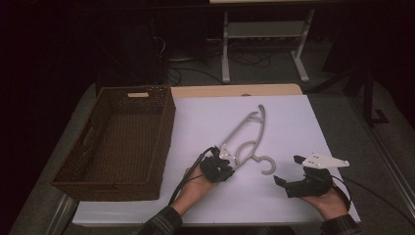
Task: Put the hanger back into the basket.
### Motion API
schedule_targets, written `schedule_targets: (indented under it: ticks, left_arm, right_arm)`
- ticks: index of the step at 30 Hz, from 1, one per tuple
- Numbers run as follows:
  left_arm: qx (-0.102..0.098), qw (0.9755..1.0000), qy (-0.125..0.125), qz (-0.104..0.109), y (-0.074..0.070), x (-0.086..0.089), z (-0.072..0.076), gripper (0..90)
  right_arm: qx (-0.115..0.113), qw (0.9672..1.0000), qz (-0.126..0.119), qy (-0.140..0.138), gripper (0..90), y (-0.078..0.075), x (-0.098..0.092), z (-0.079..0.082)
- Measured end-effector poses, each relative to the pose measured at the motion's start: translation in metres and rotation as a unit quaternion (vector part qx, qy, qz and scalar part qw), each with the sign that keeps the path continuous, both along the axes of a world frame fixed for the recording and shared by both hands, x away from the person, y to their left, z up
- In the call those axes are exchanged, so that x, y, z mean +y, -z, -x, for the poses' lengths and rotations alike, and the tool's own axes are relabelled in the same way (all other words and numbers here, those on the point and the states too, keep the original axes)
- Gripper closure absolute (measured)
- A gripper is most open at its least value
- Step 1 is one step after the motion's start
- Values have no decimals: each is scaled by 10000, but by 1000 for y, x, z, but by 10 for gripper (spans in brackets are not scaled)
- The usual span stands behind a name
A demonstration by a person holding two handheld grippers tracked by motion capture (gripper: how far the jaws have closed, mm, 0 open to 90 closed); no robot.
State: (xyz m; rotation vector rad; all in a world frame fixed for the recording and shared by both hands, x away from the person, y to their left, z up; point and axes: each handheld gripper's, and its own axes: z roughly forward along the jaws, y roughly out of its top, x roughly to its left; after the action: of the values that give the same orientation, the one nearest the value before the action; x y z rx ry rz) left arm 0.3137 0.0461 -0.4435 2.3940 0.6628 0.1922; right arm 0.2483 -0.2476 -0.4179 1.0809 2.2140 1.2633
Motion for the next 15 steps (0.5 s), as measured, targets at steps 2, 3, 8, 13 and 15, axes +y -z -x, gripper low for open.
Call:
schedule_targets:
  ticks: [2,3,8,13,15]
  left_arm:
    - [-30,10000,21,4,0,0,1,826]
    - [43,10000,5,81,-1,1,0,826]
    - [40,9996,-46,280,-8,3,0,827]
    - [3,9979,-111,633,-21,11,-2,826]
    - [-18,9969,-152,767,-28,15,-3,827]
  right_arm:
    - [2,10000,1,5,0,0,0,0]
    - [6,10000,-6,14,0,0,0,0]
    - [-2,10000,-15,26,0,0,-1,0]
    - [-5,10000,-13,31,0,0,-1,0]
    - [-13,10000,-17,31,0,0,-1,0]
